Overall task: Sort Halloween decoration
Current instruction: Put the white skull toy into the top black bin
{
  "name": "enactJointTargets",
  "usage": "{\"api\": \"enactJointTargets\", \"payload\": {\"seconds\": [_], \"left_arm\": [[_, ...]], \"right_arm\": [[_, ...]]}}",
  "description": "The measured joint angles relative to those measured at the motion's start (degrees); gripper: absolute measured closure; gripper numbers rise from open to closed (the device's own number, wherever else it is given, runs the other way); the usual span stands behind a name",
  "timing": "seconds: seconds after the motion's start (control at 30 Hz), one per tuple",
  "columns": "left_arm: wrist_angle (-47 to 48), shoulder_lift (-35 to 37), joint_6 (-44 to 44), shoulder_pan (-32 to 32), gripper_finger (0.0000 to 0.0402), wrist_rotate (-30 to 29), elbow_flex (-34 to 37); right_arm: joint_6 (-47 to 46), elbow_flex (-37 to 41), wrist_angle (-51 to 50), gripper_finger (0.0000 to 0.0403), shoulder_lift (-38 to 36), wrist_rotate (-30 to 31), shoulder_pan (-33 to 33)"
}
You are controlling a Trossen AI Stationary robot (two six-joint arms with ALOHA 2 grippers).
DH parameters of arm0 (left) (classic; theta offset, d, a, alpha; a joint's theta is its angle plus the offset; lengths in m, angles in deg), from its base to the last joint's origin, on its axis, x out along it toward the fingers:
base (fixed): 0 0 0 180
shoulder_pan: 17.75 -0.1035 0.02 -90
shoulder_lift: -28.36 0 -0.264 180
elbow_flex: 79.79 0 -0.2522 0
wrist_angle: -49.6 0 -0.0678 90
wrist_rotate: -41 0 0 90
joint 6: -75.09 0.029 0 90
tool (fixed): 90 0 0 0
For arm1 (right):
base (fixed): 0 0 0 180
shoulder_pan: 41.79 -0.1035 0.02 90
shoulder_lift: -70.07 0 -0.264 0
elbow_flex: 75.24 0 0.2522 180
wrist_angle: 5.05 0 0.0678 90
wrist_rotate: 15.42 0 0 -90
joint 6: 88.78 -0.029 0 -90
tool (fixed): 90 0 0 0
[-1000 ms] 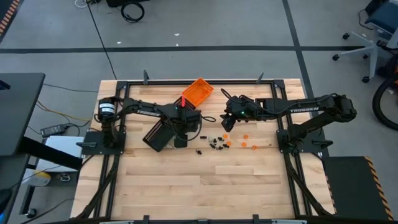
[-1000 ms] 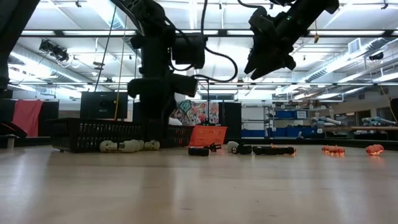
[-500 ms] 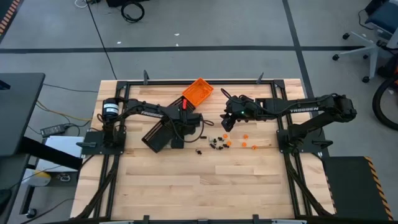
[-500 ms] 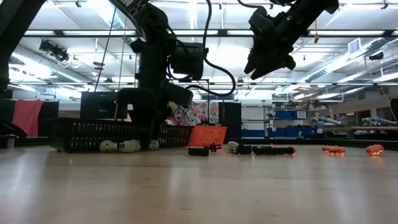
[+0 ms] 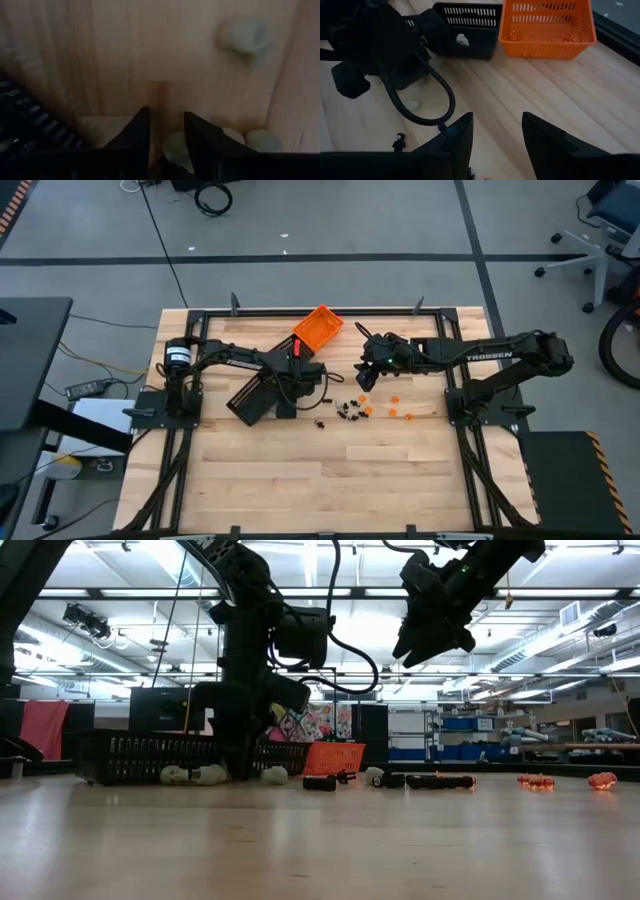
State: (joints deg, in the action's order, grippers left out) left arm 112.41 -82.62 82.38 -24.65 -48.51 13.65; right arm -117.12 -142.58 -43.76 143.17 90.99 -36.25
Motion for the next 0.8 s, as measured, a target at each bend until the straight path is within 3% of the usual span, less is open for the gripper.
{"api": "enactJointTargets", "payload": {"seconds": [0.3, 0.53, 0.8], "left_arm": [[-0.1, 0.3, -3.9, 0.2, 0.0276, 6.7, -0.8], [-2.0, 1.8, -4.7, 1.6, 0.0228, 6.2, -3.9], [-8.3, 1.8, -3.2, 5.4, 0.0224, 3.5, -3.9]], "right_arm": [[0.0, 0.0, 0.0, 0.023, 0.0, 0.0, 0.0], [0.0, 0.0, 0.0, 0.023, 0.0, 0.0, 0.0], [0.0, 0.0, -0.1, 0.0229, 0.0, 0.0, 0.0]]}}
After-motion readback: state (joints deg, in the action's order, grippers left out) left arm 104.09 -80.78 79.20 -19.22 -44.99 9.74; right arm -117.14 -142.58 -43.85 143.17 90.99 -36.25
